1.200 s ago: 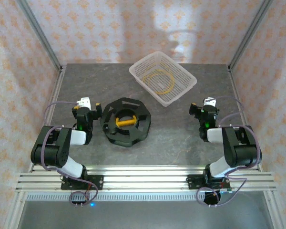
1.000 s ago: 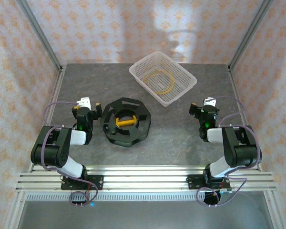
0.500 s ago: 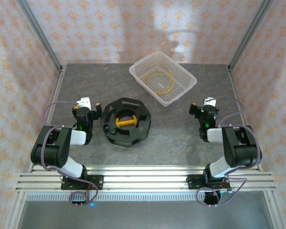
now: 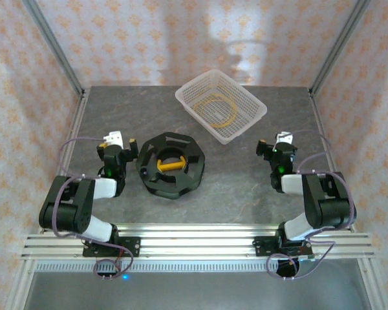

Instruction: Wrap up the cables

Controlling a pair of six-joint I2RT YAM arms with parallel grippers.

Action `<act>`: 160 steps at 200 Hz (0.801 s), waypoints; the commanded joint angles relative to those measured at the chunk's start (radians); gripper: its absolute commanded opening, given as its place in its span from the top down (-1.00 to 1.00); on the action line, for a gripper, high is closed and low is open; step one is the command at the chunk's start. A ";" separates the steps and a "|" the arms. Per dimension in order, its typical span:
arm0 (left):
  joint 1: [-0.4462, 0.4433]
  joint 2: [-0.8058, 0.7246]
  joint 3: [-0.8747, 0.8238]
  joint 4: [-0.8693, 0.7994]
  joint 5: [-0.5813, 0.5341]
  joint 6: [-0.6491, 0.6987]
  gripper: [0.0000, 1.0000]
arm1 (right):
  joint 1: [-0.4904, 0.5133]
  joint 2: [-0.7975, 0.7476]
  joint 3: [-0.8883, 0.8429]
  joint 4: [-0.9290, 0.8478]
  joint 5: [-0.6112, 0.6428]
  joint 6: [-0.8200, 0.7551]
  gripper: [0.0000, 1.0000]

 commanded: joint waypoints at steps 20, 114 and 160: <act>-0.100 -0.215 0.017 -0.148 -0.181 0.057 -0.99 | 0.038 -0.261 -0.006 -0.183 0.072 0.035 -0.99; -0.130 -0.649 0.442 -1.165 0.185 -0.335 -0.99 | 0.071 -0.654 0.490 -1.362 0.119 0.596 -0.99; -0.119 -0.637 0.458 -1.354 0.208 -0.354 -0.99 | 0.019 -0.491 0.639 -1.409 -0.188 0.527 -0.98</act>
